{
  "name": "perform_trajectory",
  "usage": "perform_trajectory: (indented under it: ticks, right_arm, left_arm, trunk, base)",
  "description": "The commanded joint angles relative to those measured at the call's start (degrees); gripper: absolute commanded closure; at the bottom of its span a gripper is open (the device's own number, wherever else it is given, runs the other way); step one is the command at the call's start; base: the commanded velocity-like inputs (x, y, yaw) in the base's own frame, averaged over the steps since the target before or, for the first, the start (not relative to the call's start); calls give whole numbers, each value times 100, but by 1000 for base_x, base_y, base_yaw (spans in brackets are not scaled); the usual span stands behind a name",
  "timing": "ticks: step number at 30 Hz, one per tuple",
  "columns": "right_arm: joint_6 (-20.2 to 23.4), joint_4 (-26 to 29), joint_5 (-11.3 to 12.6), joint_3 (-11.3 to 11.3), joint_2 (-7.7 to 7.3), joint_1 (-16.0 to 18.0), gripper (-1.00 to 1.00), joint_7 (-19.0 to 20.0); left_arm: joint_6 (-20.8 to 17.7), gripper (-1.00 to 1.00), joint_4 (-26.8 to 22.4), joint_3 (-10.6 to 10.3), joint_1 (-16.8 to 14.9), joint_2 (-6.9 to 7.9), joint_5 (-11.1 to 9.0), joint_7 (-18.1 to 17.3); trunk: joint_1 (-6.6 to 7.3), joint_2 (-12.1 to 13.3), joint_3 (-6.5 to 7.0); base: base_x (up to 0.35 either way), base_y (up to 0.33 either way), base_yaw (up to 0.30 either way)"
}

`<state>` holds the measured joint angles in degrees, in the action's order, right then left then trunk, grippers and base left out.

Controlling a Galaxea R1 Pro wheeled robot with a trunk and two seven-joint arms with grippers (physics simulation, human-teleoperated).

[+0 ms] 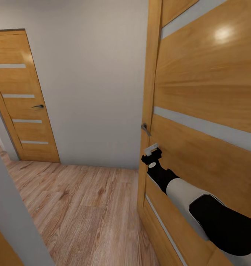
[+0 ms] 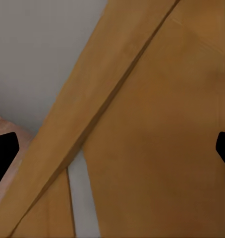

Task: Move the two storage containers from the living room to the garage. In the garage, place one container on the floor and stack the other container on top of it (either order is fine).

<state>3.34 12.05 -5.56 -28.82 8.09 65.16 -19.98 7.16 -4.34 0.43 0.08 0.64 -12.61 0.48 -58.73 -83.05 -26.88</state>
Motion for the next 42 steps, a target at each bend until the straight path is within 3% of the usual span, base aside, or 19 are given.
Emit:
perform_trajectory:
  ticks: [1,9,26,42]
  right_arm:
    - [35,1,-63,-8,20,4,-100,-19]
    - [8,52,-95,-35,191,6,-100,50]
    - [-41,14,-138,-54,191,-3,-100,16]
    - [-41,-36,-138,-45,191,-3,-100,-10]
  left_arm:
    - [11,-100,-6,1,1,-1,-22,5]
    - [5,-100,-6,1,1,-3,-28,5]
    - [4,-100,0,4,1,6,-31,5]
    - [4,-100,1,10,1,6,-37,5]
  trunk:
    - [0,-3,-5]
    - [0,-3,-5]
    - [0,-3,-5]
    - [0,-3,-5]
  base:
    - [0,0,0]
    - [0,0,0]
    - [6,0,0]
    - [201,0,0]
